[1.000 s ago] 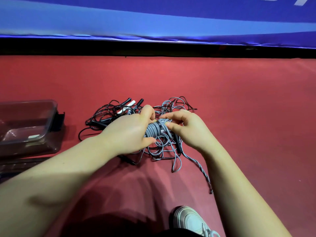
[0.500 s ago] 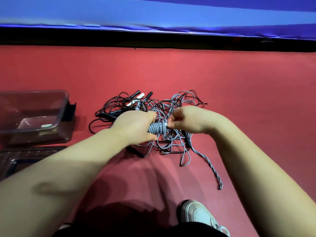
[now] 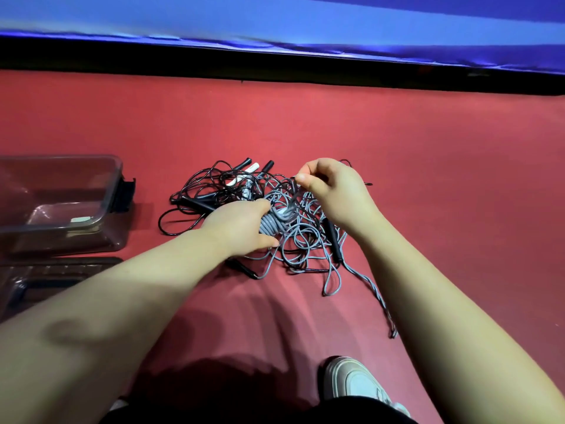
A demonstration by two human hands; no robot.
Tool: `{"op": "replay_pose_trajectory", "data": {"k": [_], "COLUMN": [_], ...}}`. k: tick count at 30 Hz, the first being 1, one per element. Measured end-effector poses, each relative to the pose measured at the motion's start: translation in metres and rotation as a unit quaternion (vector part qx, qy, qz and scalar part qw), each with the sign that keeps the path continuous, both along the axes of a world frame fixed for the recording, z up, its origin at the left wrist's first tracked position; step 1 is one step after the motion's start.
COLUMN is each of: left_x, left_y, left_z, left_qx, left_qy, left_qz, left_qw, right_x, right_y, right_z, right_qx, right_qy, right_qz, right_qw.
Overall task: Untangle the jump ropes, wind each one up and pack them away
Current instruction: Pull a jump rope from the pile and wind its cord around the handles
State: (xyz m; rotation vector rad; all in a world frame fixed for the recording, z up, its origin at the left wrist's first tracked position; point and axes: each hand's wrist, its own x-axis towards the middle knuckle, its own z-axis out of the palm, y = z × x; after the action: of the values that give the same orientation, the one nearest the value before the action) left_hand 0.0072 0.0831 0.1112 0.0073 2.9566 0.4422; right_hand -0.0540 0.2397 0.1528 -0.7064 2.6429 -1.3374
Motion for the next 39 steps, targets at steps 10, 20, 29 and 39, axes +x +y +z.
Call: {"op": "replay_pose_trajectory", "data": {"k": [10, 20, 29, 39], "left_x": [0.002, -0.003, 0.003, 0.006], "left_y": [0.002, 0.010, 0.002, 0.004], "left_z": [-0.009, -0.007, -0.018, -0.029], "left_qx": [0.542, 0.601, 0.568, 0.537], "left_qy": [-0.056, -0.085, -0.140, -0.171], "left_qz": [0.292, 0.375, 0.391, 0.411], "left_qw": [0.786, 0.700, 0.710, 0.716], "right_x": [0.017, 0.042, 0.046, 0.050], "right_y": [0.005, 0.001, -0.005, -0.007], "right_z": [-0.055, -0.072, -0.087, -0.105], "right_qx": [-0.088, -0.016, -0.003, 0.034], "right_qy": [-0.146, -0.145, -0.161, -0.165], "right_qz": [-0.056, 0.031, 0.042, 0.033], "right_qw": [0.984, 0.989, 0.986, 0.985]}}
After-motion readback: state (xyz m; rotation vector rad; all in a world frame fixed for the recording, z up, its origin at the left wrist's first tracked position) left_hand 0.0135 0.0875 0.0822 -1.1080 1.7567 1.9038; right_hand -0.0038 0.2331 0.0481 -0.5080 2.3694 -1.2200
